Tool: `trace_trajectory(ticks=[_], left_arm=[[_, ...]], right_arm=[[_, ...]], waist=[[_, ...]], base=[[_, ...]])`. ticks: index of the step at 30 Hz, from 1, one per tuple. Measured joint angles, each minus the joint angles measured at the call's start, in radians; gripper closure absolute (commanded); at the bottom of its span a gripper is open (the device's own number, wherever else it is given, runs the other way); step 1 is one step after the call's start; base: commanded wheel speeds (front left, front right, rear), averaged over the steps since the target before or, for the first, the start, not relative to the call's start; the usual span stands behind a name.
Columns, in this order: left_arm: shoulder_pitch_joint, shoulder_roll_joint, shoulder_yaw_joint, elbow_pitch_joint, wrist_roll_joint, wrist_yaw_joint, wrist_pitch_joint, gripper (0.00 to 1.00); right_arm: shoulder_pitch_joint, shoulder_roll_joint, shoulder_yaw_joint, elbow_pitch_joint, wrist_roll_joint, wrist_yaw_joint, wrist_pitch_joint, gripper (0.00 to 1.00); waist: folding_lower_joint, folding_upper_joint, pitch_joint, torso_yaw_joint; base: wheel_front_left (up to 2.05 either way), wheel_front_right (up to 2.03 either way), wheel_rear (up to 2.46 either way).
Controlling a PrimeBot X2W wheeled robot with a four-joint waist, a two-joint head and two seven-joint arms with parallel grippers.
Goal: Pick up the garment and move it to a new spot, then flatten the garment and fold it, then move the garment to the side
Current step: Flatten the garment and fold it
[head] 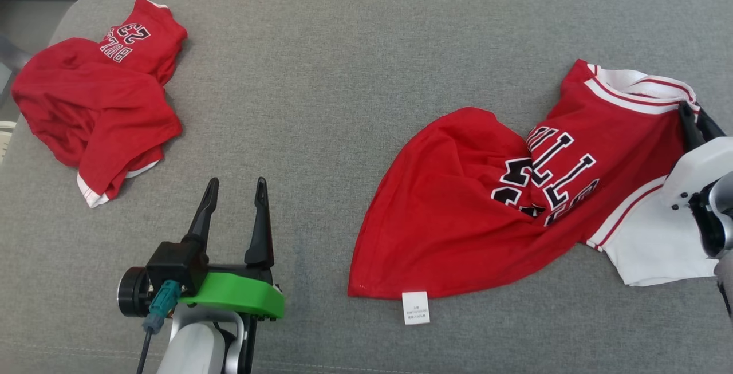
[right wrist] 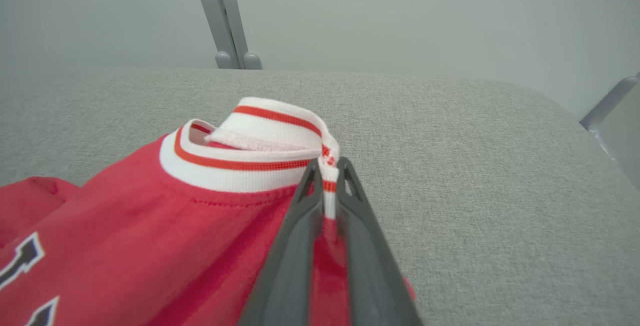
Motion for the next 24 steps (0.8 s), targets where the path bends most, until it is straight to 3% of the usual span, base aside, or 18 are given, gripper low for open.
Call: trace_trajectory(ticks=[1, 2, 8, 13, 24], left_arm=[[0.000, 0.000, -0.002, 0.001, -0.003, 0.000, 0.000, 0.00], [0.000, 0.000, -0.002, 0.002, -0.005, 0.000, 0.000, 0.00], [0.006, 0.000, 0.014, 0.010, -0.003, 0.003, 0.000, 0.00], [0.026, 0.000, 0.047, 0.010, 0.013, -0.006, 0.000, 0.00], [0.078, 0.013, 0.101, 0.007, 0.033, -0.023, 0.000, 0.00]], right_arm=[[-0.009, 0.007, 0.010, 0.021, 0.007, 0.000, -0.008, 0.27], [-0.015, 0.011, 0.018, 0.038, 0.008, 0.000, -0.011, 0.00], [-0.023, 0.013, 0.041, 0.085, 0.004, 0.000, -0.130, 0.00], [0.013, 0.015, 0.049, 0.036, 0.009, 0.000, -0.170, 0.00], [0.257, 0.072, 0.004, -0.362, -0.011, 0.000, -0.179, 0.00]], waist=[[0.0000, 0.0000, 0.000, 0.003], [0.0000, 0.0000, -0.001, 0.005], [0.0000, 0.0000, -0.027, -0.002], [0.0000, 0.0000, -0.059, -0.024], [0.0000, 0.0000, -0.130, -0.095]], base=[[0.00, 0.00, 0.00], [0.00, 0.00, 0.00], [0.00, 0.00, 0.00], [0.00, 0.00, 0.00], [0.00, 0.00, 0.00]])
